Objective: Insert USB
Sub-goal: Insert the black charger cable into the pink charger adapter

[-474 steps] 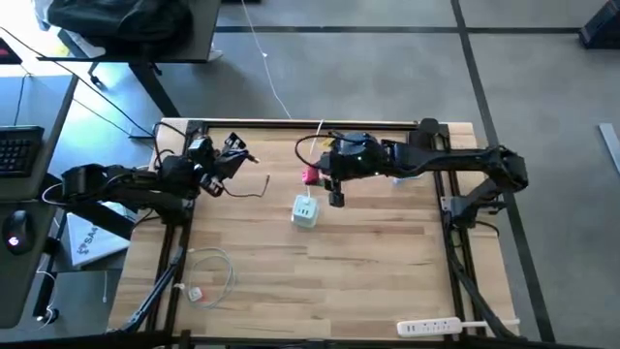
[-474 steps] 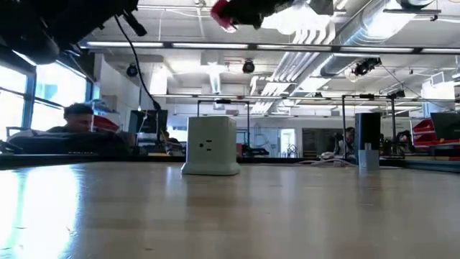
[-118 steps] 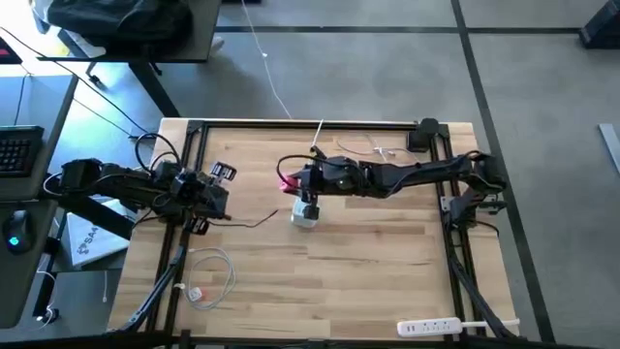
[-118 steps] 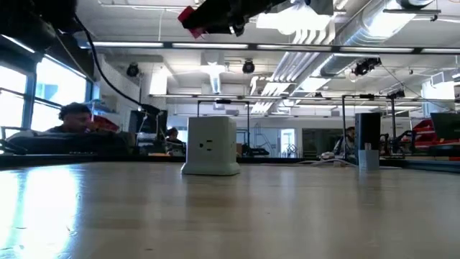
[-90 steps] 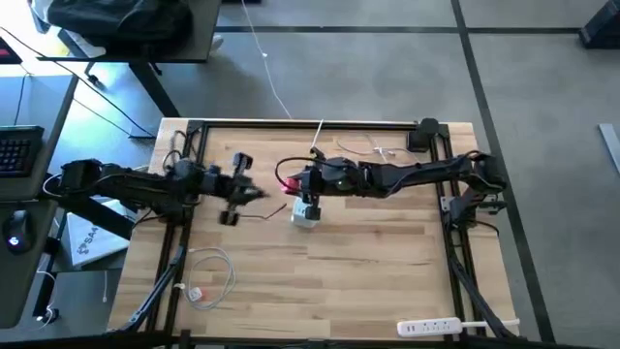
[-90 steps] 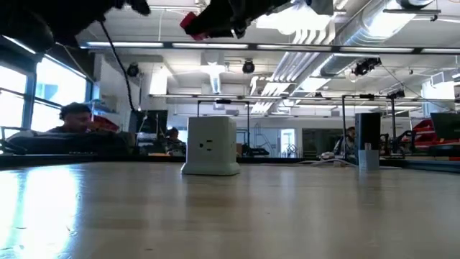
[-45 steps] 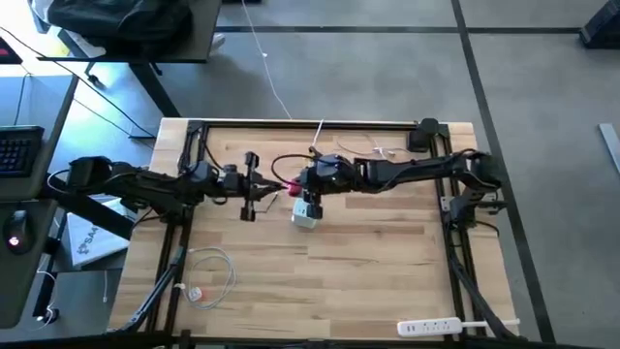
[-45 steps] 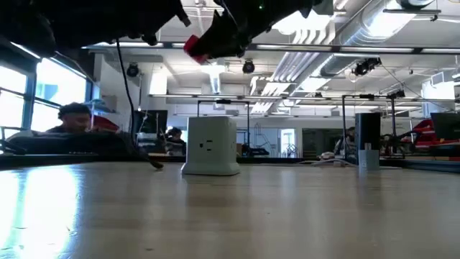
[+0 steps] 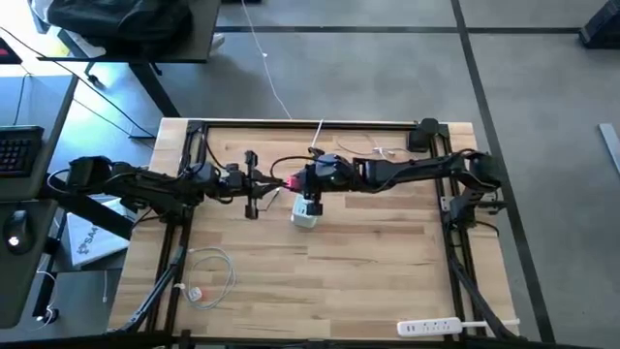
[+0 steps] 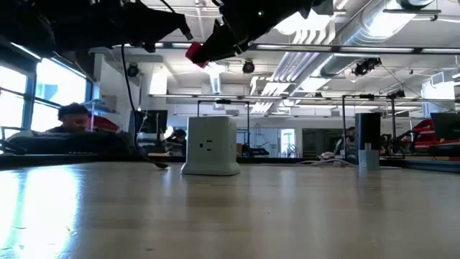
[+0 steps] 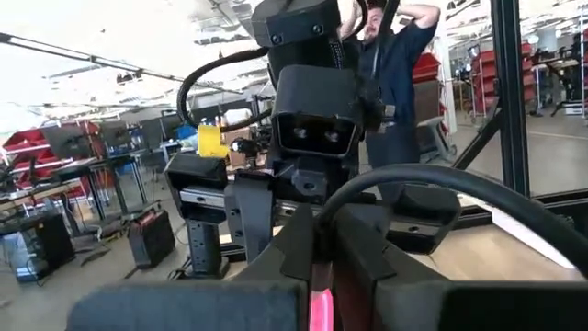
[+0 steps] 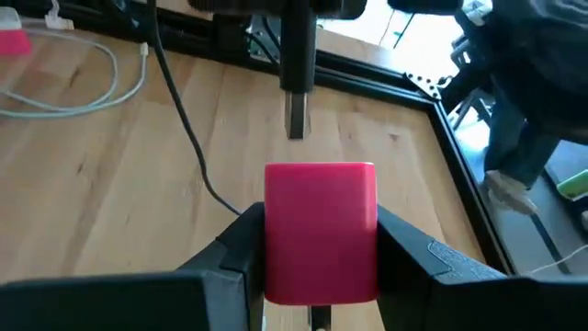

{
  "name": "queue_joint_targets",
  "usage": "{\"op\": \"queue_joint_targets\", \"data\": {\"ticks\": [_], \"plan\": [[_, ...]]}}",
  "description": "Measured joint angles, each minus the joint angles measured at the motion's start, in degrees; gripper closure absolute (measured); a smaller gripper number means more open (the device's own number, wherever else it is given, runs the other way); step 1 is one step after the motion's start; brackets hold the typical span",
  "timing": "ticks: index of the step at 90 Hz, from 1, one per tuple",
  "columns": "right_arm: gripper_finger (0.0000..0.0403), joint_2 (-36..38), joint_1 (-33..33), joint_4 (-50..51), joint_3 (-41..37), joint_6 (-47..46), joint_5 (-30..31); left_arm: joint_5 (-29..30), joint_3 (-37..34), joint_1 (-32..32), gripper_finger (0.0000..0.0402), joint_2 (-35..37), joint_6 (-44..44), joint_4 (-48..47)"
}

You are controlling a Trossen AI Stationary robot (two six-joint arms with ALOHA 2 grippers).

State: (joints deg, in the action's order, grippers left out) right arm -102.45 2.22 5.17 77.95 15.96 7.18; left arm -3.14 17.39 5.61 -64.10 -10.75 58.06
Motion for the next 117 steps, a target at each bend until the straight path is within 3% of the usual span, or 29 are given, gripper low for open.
{"op": "queue_joint_targets", "data": {"ticks": [38,60,82,117], "plan": [[0.0288,-0.07,0.02,-3.01,-0.02,-1.97,-1.50,-0.78,0.00,-0.04,0.0399,0.69,-1.36,0.74],[0.0288,2.13,-1.45,-5.17,-0.02,0.39,-1.67,-0.70,0.00,-0.02,0.0399,5.24,-3.35,2.02],[0.0288,3.34,-1.95,-8.19,0.00,1.98,-1.60,-5.71,-0.02,-0.05,0.0399,8.90,-4.91,3.10],[0.0288,3.13,-1.93,-10.60,0.00,0.76,-4.26,-5.13,-0.02,-0.02,0.0399,6.19,-4.97,5.22]]}}
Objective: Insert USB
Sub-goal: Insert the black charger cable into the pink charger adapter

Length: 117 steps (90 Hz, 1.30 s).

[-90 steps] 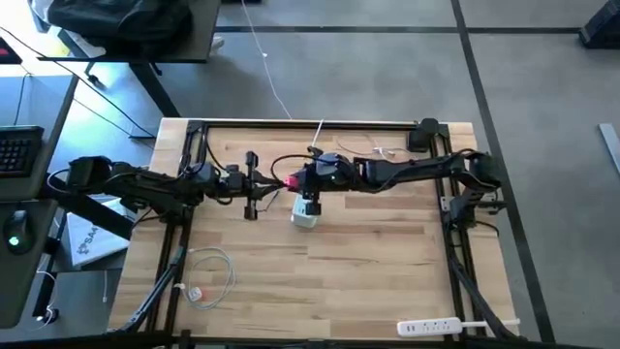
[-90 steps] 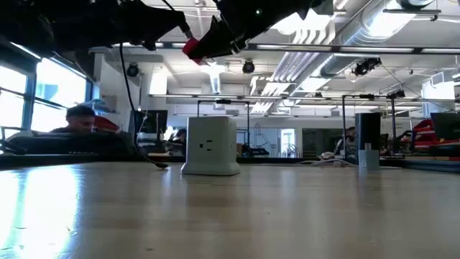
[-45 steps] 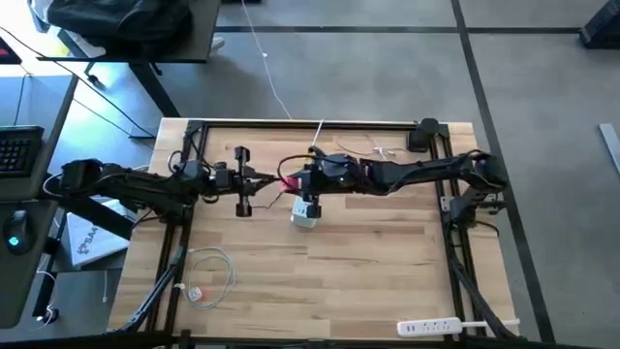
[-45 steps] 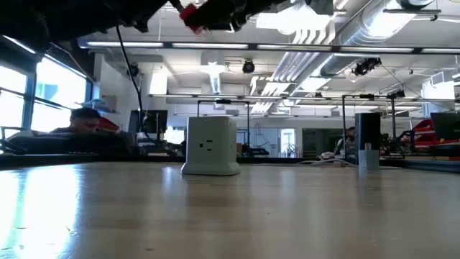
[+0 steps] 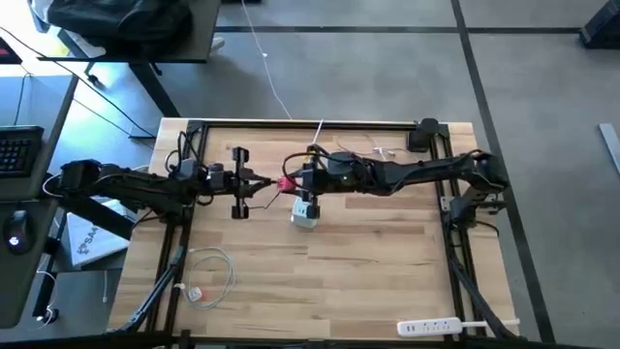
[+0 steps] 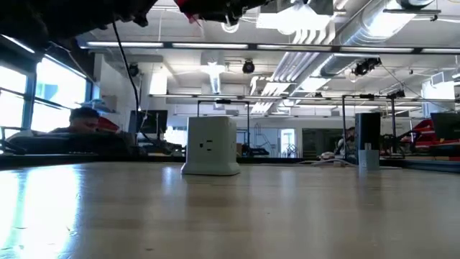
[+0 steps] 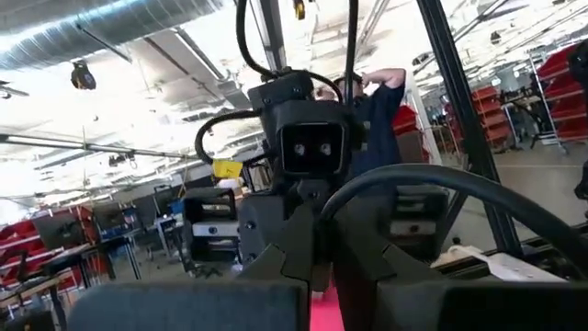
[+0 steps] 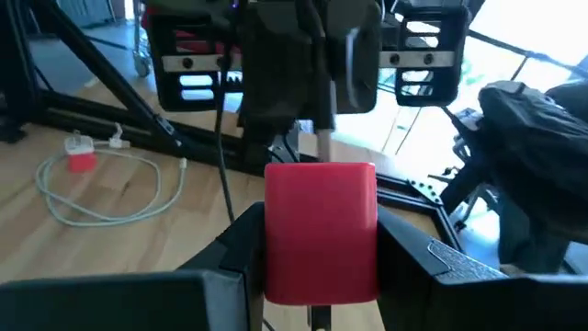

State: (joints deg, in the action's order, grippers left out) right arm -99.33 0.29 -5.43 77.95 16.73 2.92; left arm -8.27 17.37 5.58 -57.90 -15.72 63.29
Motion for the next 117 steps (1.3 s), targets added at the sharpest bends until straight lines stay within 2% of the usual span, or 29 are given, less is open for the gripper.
{"op": "queue_joint_targets", "data": {"ticks": [33,79,117], "plan": [[0.0288,-0.48,0.09,0.58,-0.03,-0.17,1.07,0.26,1.68,-0.07,0.0399,-4.14,-0.09,0.98],[0.0288,-0.48,0.11,0.49,-0.04,0.29,3.07,1.33,1.73,-0.50,0.0399,-3.20,-0.50,-0.94],[0.0288,-0.35,0.05,-0.27,-0.04,0.06,1.51,0.98,1.73,-0.50,0.0399,-1.06,-1.27,-3.01]]}}
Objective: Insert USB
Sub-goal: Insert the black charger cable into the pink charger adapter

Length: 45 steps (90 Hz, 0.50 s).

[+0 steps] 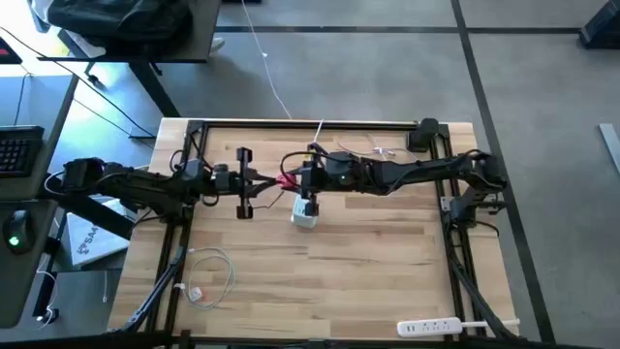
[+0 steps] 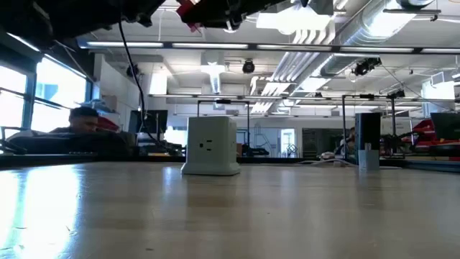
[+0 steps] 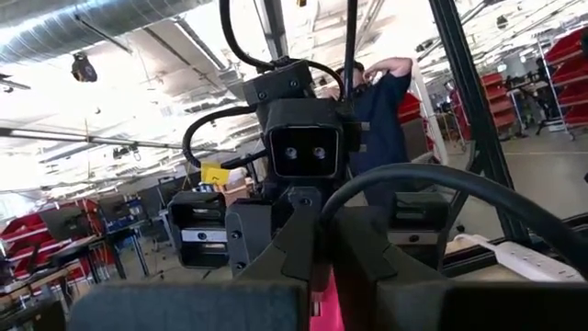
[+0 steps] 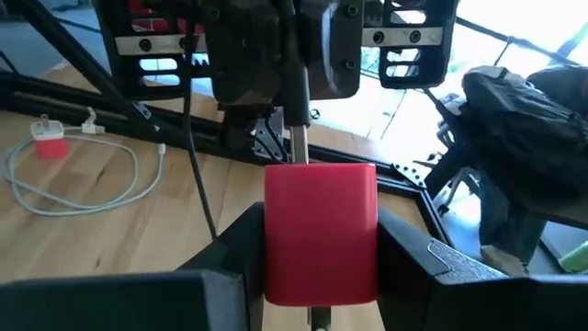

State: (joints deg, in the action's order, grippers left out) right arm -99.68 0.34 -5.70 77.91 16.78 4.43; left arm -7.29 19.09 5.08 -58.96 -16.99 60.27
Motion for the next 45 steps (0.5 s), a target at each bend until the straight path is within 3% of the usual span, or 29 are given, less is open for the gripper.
{"op": "queue_joint_targets", "data": {"ticks": [45], "plan": [[0.0288,0.03,0.00,-0.80,0.00,-0.01,-1.34,-1.14,0.00,0.00,0.0399,0.17,0.34,0.04]]}}
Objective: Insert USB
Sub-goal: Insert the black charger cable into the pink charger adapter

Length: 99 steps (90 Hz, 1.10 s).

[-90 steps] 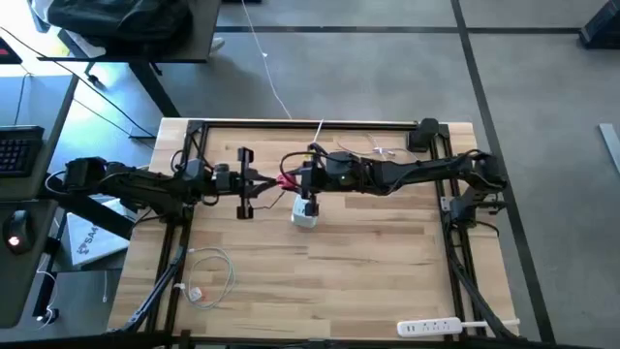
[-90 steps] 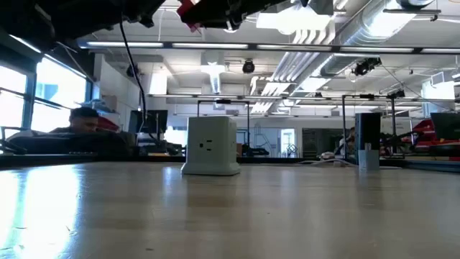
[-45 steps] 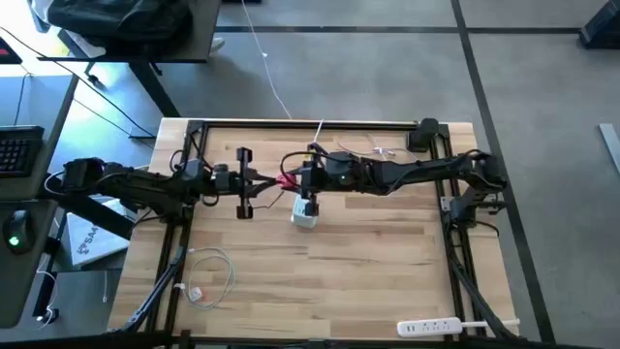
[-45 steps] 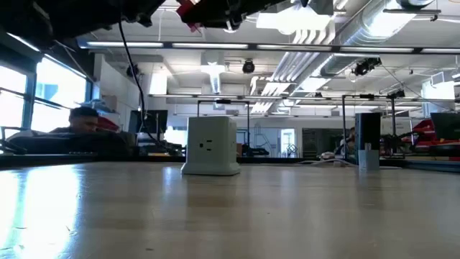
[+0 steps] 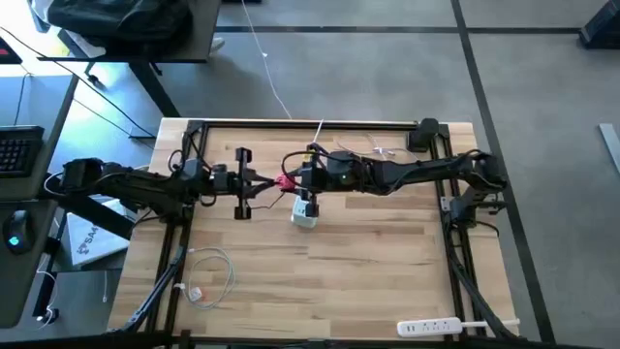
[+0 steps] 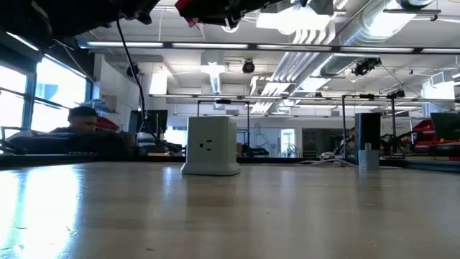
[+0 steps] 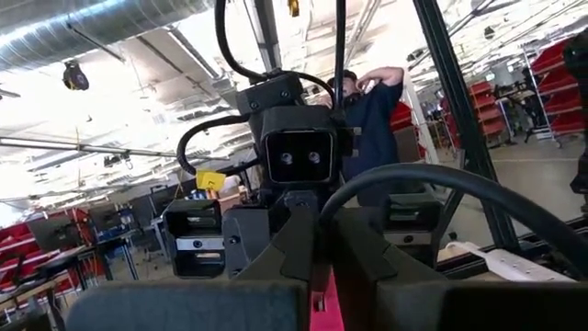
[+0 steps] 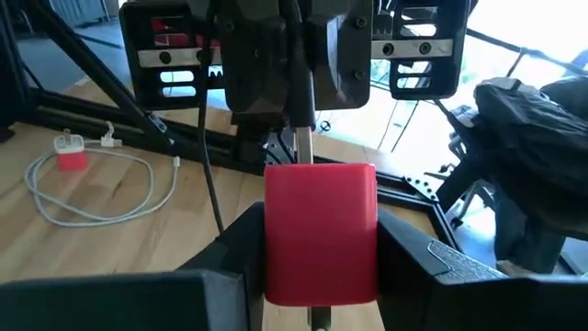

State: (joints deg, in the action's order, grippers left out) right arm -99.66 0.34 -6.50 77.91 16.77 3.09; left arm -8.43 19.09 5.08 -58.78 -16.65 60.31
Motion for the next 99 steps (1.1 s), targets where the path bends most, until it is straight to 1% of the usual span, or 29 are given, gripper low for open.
{"op": "queue_joint_targets", "data": {"ticks": [24,50,90,99], "plan": [[0.0288,0.02,0.00,-0.16,0.00,0.04,0.11,-0.02,0.00,0.00,0.0399,0.07,0.01,-0.04],[0.0288,0.11,-0.02,-0.64,0.02,0.03,0.09,0.04,0.00,0.00,0.0399,2.91,-0.01,-3.53],[0.0288,0.13,-0.02,-0.89,0.02,-0.27,-0.46,0.00,0.00,0.00,0.0399,2.91,-0.01,-3.15],[0.0288,0.13,0.02,-0.92,0.02,-1.37,-1.68,-0.15,0.00,0.00,0.0399,2.91,-0.26,-3.08]]}}
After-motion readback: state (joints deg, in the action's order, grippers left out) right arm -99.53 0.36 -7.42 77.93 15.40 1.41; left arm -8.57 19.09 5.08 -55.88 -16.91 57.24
